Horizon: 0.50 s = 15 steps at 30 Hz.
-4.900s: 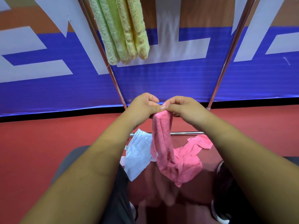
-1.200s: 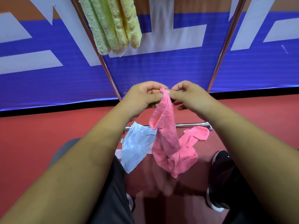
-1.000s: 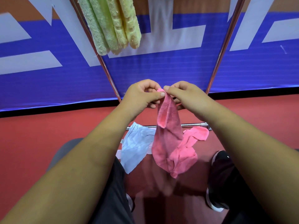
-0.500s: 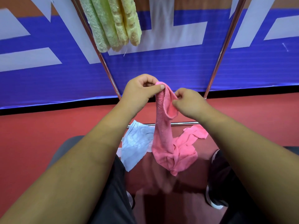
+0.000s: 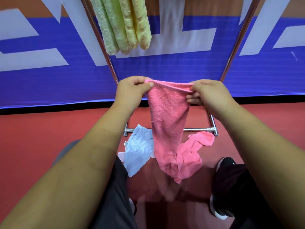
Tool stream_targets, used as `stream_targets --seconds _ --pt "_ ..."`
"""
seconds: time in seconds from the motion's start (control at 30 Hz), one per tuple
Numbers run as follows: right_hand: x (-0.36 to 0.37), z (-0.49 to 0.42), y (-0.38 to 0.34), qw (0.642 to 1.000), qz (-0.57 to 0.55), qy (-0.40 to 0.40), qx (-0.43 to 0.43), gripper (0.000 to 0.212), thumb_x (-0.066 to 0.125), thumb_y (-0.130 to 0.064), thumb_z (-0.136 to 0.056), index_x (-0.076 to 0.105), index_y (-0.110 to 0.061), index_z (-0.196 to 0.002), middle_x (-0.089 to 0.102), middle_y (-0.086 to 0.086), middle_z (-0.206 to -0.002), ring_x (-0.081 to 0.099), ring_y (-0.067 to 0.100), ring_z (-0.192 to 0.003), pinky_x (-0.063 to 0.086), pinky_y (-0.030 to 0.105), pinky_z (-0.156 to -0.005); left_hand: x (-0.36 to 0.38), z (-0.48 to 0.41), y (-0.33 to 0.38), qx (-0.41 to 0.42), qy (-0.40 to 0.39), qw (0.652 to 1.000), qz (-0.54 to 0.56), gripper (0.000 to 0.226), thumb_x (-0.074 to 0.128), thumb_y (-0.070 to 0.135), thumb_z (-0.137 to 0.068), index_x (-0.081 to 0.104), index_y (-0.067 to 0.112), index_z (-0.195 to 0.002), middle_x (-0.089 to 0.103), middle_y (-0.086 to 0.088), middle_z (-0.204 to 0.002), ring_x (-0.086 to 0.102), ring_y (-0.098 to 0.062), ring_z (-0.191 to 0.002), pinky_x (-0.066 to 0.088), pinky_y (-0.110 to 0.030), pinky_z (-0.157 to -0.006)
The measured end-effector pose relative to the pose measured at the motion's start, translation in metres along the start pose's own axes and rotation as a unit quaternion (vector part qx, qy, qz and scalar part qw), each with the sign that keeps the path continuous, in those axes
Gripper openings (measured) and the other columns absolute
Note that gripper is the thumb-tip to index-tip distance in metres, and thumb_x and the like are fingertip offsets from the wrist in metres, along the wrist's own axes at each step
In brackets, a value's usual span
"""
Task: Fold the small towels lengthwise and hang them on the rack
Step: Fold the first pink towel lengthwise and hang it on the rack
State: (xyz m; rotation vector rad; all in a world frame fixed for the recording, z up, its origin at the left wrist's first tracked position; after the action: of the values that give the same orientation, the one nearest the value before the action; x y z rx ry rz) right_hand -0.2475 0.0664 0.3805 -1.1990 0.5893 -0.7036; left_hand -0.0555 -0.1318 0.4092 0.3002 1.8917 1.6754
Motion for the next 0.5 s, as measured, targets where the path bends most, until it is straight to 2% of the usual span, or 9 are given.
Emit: stream_targets --seconds 0.07,0.1,0.17,0.23,0.3,0.37,0.43,0.5 --pt "0.005 0.001 -0.007 0.998 0.019 -0.045 -0.028 0.014 0.07 -0.013 -0.099 0.078 -0.008 -0.109 0.073 0.012 -0.09 0.072 0.021 -0.083 0.066 0.037 -0.093 -0.005 -0.001 0.0 0.001 0.014 1.0 0.003 0.013 0.082 0.009 -0.091 0.085 0.013 -0.102 0.081 0.002 -0.087 0.071 -0.005 -0.075 0.058 -0.024 -0.076" --pt "0.007 0.003 -0.011 0.995 0.056 -0.066 -0.051 0.013 0.077 -0.016 -0.097 0.079 -0.012 -0.11 0.076 0.007 -0.091 0.073 0.018 -0.084 0.065 0.035 -0.094 -0.008 -0.001 0.0 0.0 0.02 1.0 0.005 0.012 0.081 0.009 -0.092 0.085 0.012 -0.103 0.081 0.002 -0.088 0.071 -0.005 -0.075 0.059 -0.025 -0.077" --pt "0.006 0.008 -0.024 0.976 0.18 -0.061 -0.106 0.016 0.082 -0.017 -0.093 0.079 -0.02 -0.108 0.079 0.0 -0.093 0.072 0.011 -0.082 0.062 0.026 -0.084 -0.013 -0.001 0.004 0.011 0.029 0.999 0.005 0.011 0.08 0.011 -0.093 0.083 0.01 -0.104 0.081 -0.001 -0.092 0.07 -0.005 -0.078 0.06 -0.026 -0.079" --pt "0.0 0.012 -0.039 0.962 0.228 -0.011 -0.152 0.01 0.077 -0.013 -0.095 0.078 -0.023 -0.099 0.076 -0.003 -0.083 0.07 0.01 -0.071 0.065 0.032 -0.078 -0.015 0.002 0.014 0.036 0.033 0.999 -0.006 0.008 0.077 0.011 -0.096 0.081 0.01 -0.102 0.078 0.001 -0.089 0.068 -0.002 -0.077 0.058 -0.022 -0.077" --pt "-0.005 0.017 -0.048 0.968 0.189 0.017 -0.164 0.012 0.072 -0.012 -0.101 0.077 -0.02 -0.094 0.067 -0.002 -0.072 0.065 0.013 -0.06 0.069 0.042 -0.069 -0.015 0.007 0.024 0.047 0.033 0.998 -0.007 0.005 0.074 0.011 -0.099 0.077 0.01 -0.102 0.068 0.001 -0.077 0.062 -0.007 -0.064 0.056 -0.027 -0.066" --pt "-0.004 0.021 -0.06 0.975 0.142 0.032 -0.168 0.009 0.07 -0.014 -0.104 0.076 -0.015 -0.097 0.067 0.005 -0.072 0.068 0.018 -0.057 0.069 0.049 -0.064 -0.012 0.014 0.036 0.043 0.029 0.998 0.029 0.003 0.068 0.009 -0.103 0.071 0.009 -0.105 0.061 -0.004 -0.071 0.06 -0.012 -0.056 0.059 -0.03 -0.057" --pt "-0.003 0.025 -0.074 0.978 0.084 0.042 -0.187 0.01 0.069 -0.013 -0.105 0.075 -0.013 -0.097 0.072 0.01 -0.078 0.076 0.022 -0.065 0.069 0.05 -0.072 -0.013 0.02 0.051 0.056 0.029 0.995 0.08 0.007 0.064 0.006 -0.105 0.066 0.012 -0.104 0.068 -0.003 -0.075 0.074 -0.018 -0.065 0.065 -0.033 -0.063" --pt "-0.005 0.033 -0.092 0.971 0.04 0.07 -0.226 0.012 0.069 -0.012 -0.104 0.075 -0.018 -0.096 0.078 0.005 -0.085 0.08 0.019 -0.079 0.068 0.045 -0.083 -0.018 0.023 0.072 0.099 0.041 0.99 0.092 0.011 0.064 0.005 -0.104 0.067 0.016 -0.103 0.076 0.001 -0.084 0.08 -0.02 -0.082 0.066 -0.034 -0.077"
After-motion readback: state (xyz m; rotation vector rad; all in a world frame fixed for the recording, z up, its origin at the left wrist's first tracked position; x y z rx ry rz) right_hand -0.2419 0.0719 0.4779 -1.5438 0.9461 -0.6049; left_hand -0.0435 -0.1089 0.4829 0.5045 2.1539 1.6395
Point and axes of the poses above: each hand's wrist, its own z-axis away from the middle knuckle, its own x-axis out of the palm, y = z × x, the point moved 9 cm from there along -z, towards the middle knuckle
